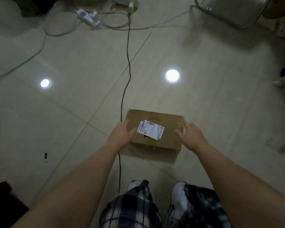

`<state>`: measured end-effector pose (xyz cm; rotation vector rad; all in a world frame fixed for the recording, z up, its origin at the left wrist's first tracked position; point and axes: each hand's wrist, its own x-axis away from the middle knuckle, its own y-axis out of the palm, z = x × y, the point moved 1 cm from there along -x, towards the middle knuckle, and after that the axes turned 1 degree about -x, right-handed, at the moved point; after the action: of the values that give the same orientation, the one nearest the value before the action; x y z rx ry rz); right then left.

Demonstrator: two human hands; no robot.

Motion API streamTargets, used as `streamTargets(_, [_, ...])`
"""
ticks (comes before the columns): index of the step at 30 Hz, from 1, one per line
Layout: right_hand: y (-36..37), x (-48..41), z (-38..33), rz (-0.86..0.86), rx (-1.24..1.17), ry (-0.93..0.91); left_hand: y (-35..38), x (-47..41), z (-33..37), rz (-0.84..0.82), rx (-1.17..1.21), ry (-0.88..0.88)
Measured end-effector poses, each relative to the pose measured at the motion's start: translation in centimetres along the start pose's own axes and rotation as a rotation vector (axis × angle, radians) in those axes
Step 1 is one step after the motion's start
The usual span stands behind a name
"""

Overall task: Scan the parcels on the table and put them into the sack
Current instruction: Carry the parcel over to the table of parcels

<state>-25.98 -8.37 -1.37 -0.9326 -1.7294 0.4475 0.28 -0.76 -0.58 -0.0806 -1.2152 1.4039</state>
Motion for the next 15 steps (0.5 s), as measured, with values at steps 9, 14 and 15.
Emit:
streamTargets(9, [13.2, -10.5, 7.6, 0.081, -0.477, 0.181, 11.5, -11.0, -9.2, 0.097, 0.439, -0.15])
streamTargets(14, [14.3, -11.3, 8.4, 0.154, -0.676, 0.164, 11.9, -12.4, -10.6, 0.13, 0.538, -0.189])
streamTargets(15, [14.2, -11.5, 8.3, 0.174, -0.692, 0.156, 12.0, -12.5, -10.7, 0.141, 0.554, -0.19])
